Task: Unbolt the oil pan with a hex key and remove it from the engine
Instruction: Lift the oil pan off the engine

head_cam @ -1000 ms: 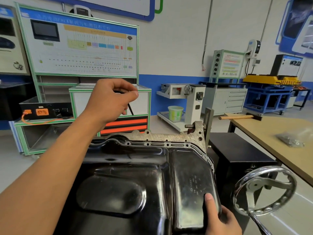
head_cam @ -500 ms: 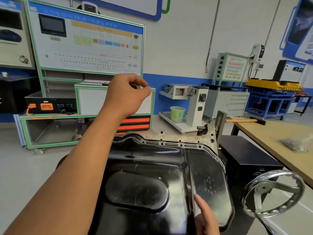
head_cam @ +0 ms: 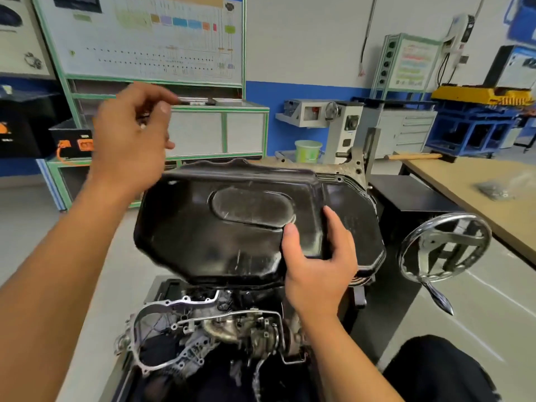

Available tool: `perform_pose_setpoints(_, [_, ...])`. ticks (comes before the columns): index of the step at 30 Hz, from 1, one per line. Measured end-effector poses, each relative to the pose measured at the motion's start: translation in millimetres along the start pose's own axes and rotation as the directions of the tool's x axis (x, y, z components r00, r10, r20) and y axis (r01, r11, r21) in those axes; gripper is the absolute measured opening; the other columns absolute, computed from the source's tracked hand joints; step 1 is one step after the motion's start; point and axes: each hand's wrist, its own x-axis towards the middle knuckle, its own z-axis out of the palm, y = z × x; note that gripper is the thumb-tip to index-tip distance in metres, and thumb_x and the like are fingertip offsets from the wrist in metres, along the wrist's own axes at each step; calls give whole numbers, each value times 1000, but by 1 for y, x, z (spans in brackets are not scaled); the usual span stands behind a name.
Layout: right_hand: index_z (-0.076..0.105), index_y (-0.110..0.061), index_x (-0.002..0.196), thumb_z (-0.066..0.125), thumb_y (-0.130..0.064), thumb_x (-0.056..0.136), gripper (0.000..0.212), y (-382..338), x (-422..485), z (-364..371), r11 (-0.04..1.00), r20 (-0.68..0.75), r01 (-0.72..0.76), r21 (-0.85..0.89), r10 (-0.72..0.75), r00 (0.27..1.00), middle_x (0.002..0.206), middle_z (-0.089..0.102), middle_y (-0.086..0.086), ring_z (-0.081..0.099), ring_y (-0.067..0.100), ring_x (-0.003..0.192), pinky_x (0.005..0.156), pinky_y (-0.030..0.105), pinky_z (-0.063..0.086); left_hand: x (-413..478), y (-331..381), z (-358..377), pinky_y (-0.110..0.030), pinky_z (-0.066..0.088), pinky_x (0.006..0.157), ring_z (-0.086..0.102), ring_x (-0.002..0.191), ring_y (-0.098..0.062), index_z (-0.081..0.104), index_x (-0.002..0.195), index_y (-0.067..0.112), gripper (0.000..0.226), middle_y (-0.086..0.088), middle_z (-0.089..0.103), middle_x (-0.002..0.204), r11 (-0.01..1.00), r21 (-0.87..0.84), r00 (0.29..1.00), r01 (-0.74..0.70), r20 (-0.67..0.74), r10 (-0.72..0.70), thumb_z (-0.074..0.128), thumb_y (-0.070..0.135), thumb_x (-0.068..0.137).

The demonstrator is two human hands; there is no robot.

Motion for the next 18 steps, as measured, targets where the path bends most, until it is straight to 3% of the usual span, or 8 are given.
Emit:
perform_pose_setpoints(2, [63, -18, 130, 69, -57, 68, 74, 0, -1, 0, 1000, 8, -21, -13, 21, 1000, 106, 56, -29, 55, -13, 104, 94, 7, 38, -24, -17, -18, -28, 60, 67, 62, 63, -3, 64, 93, 45, 24, 14, 62, 72, 998, -43, 992, 42, -120, -47, 50, 27, 96])
perform_pose_setpoints(5, [61, -20, 134, 68, -61, 67, 79, 0, -3, -3, 998, 33, -43, -48, 44, 998, 108, 54, -33, 54, -15, 107, 96, 12, 39, -55, -37, -19, -42, 59, 86, 69, 80, -12, 62, 96, 37, 23, 9, 62, 83, 972, -190, 968, 135, -183, -170, 47, 20, 102])
perform_pose_setpoints(8, [58, -21, 137, 66, -64, 66, 83, 2, -1, -5, 997, 83, -42, -69, 48, 995, 106, 53, -36, 52, -17, 107, 94, 11, 36, -63, -47, -9, -45, 53, 99, 73, 92, -21, 59, 100, 21, 26, 4, 62, 82, 822, -511, 921, 251, -135, -365, 37, 7, 105])
perform_pose_setpoints(10, [57, -20, 139, 64, -66, 67, 86, 5, 2, -7, 996, 123, -39, -82, 49, 991, 104, 52, -38, 50, -20, 106, 91, 4, 33, -64, -50, -4, -42, 50, 103, 73, 96, -21, 59, 99, 15, 30, 1, 66, 80, 715, -634, 903, 294, -62, -426, 33, 1, 104])
perform_pose_setpoints(12, [56, -19, 140, 65, -66, 67, 87, 7, 4, -10, 997, 161, -12, -80, 25, 987, 105, 53, -35, 50, -21, 106, 89, -2, 34, -65, -54, 0, -38, 50, 104, 72, 101, -19, 60, 99, 14, 31, 2, 72, 84, 661, -680, 904, 316, 6, -427, 33, -2, 103])
perform_pose_setpoints(14, [55, -16, 140, 68, -63, 67, 88, 11, 7, -15, 996, 224, 28, -87, -8, 975, 109, 54, -31, 52, -18, 106, 90, -1, 35, -64, -62, 0, -34, 49, 104, 69, 109, -19, 62, 101, 14, 31, 4, 74, 94, 669, -670, 924, 323, 69, -377, 34, -1, 102])
perform_pose_setpoints(18, [45, -8, 145, 73, -57, 69, 94, 28, 18, -30, 986, 408, 150, -70, -109, 907, 120, 61, -9, 60, 3, 114, 98, 18, 44, -65, -73, -1, -34, 45, 108, 59, 125, -26, 65, 113, 9, 25, -7, 69, 120, 692, -653, 950, 308, 167, -265, 43, 14, 102])
